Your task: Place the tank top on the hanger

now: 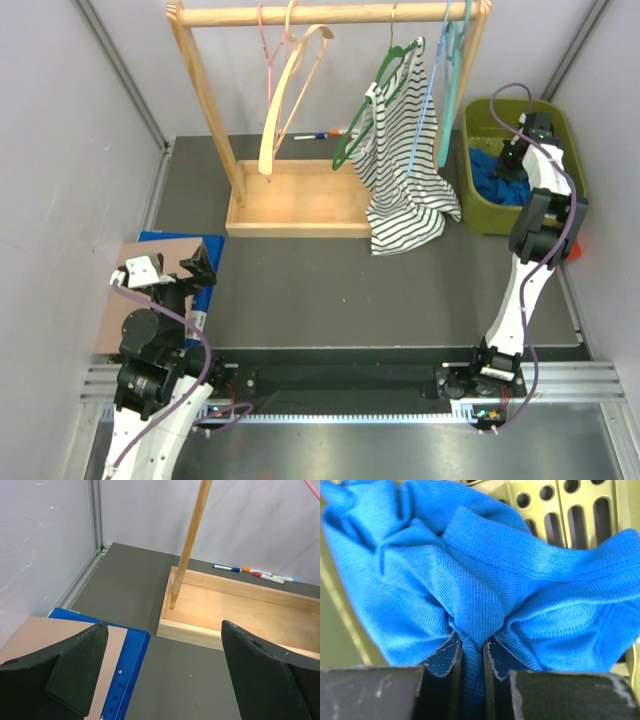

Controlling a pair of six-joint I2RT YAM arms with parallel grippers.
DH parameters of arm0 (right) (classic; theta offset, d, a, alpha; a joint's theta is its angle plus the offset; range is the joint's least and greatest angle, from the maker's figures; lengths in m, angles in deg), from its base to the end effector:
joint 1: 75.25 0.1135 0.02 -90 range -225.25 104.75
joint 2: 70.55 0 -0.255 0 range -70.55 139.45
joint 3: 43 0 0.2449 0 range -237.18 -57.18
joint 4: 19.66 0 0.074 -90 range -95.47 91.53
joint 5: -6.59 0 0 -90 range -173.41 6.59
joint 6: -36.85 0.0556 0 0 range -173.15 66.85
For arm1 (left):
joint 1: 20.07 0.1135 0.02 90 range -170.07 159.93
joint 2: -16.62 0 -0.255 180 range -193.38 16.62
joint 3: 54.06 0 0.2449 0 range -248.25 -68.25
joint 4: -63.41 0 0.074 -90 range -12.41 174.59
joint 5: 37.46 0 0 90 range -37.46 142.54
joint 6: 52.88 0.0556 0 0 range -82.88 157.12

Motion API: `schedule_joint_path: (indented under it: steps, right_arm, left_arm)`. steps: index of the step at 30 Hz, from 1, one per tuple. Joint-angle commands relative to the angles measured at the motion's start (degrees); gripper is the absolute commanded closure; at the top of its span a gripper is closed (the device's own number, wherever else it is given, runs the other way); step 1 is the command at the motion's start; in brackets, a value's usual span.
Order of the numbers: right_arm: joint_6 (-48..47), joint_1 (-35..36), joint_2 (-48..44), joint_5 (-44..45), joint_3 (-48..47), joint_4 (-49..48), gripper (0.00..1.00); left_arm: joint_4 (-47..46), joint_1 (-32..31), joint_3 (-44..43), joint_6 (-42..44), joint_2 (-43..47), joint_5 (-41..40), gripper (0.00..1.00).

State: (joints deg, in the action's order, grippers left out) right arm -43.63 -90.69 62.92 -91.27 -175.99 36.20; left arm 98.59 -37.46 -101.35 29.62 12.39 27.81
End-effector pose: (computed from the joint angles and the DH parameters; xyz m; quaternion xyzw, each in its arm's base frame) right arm 0.4954 -0.1289 0.1891 0.1870 0.9366 0.0506 0.2919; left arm 0.0718 0.0019 0.3166 -0.1056 0.6531 -0.0214 0.7495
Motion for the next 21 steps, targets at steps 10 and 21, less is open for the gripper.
schedule_joint_path:
  steps: [10, 21]
  right_arm:
    - [4.19, -0.64, -33.16, -4.27, 7.09, -14.86, 1.0]
    - [5.95, -0.64, -53.65, -3.57, 21.31, -22.5, 1.0]
  left_arm:
    - [-2.18, 0.16, 0.23, -0.05, 1.77, -1.81, 0.01]
    - [-2.36, 0.16, 0.23, -0.23, 1.86, -1.2, 0.01]
